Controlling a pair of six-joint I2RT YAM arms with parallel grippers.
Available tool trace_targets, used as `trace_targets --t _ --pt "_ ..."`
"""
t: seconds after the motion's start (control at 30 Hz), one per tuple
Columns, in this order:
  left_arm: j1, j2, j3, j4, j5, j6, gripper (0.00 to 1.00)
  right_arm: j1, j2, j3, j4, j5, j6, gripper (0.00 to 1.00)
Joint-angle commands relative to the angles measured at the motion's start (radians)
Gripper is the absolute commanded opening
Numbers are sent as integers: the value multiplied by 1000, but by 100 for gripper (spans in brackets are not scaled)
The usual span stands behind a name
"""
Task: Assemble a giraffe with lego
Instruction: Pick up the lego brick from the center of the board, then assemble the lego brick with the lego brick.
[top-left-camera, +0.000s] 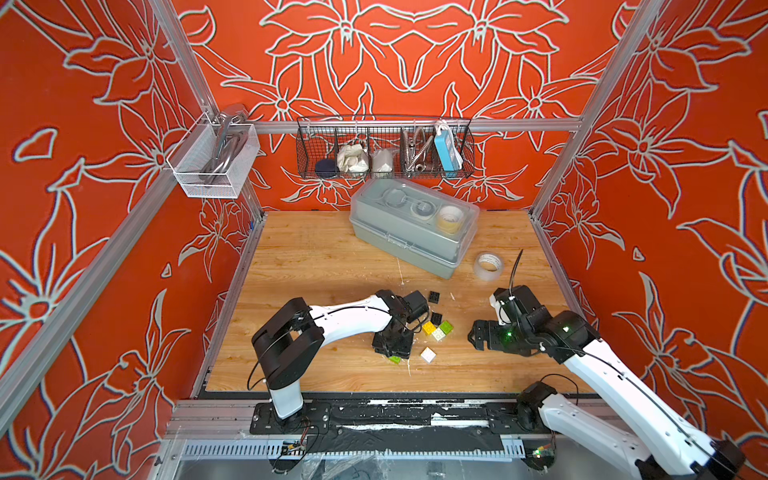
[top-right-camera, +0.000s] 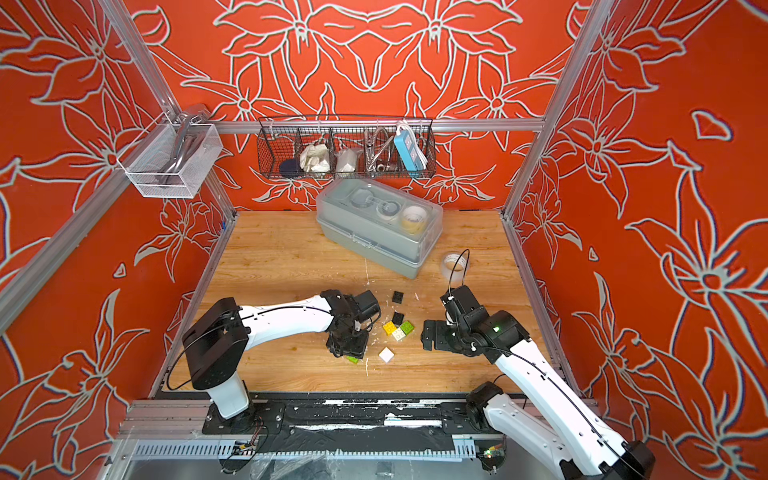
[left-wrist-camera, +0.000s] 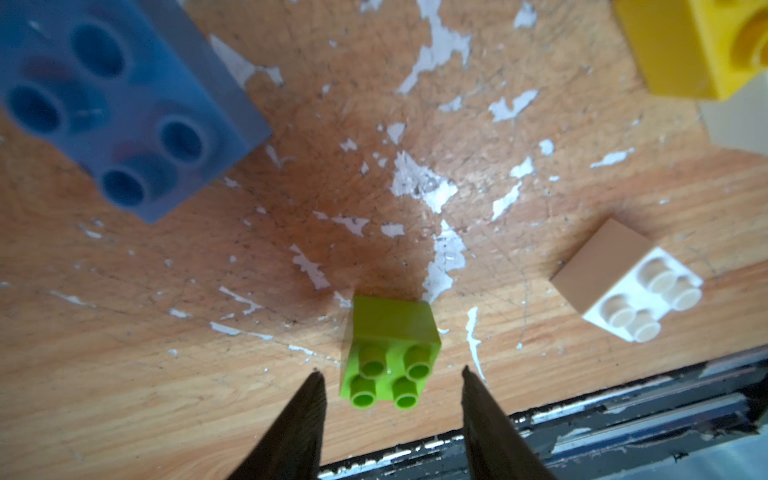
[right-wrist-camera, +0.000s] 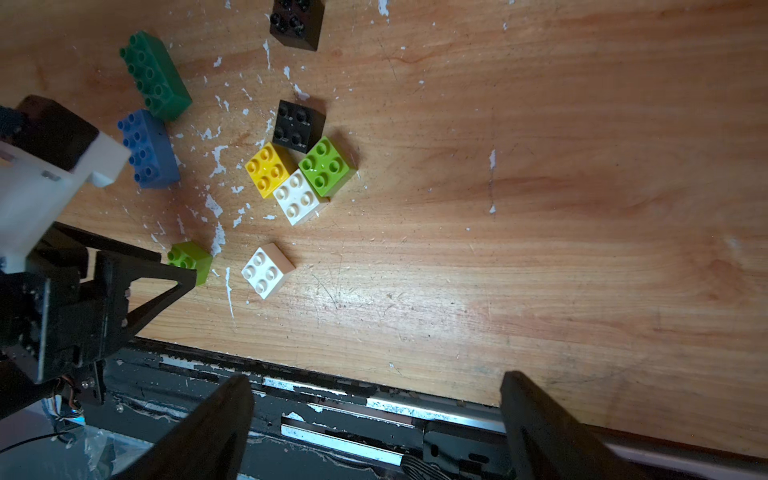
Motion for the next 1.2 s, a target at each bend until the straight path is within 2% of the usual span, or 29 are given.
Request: trace_targets --t 0.0,0.47,0.57,0.77,0.87,0.93,1.07,1.17 --pt "-8 27 -18 -4 11 9 50 -7 -20 -13 -19 11 2 97" --pt "-13 39 -44 13 -6 24 41 -15 -62 -31 -28 28 35 95" --pt "-13 35 -42 12 -9 30 33 -15 -70 -39 -30 29 41 95" --pt "-26 0 -13 -18 -20 49 25 -14 -84 -32 -51 45 46 90" --pt "-62 -7 46 -47 -31 89 19 -16 -98 -30 -63 54 52 89" --pt "-99 6 101 -66 -43 134 11 -17 -109 -38 -65 50 61 89" --pt "-151 62 210 -110 -63 236 8 -35 -139 -74 -50 8 88 89" --pt "-156 83 235 -111 -48 297 4 -53 -171 -92 -54 -12 102 89"
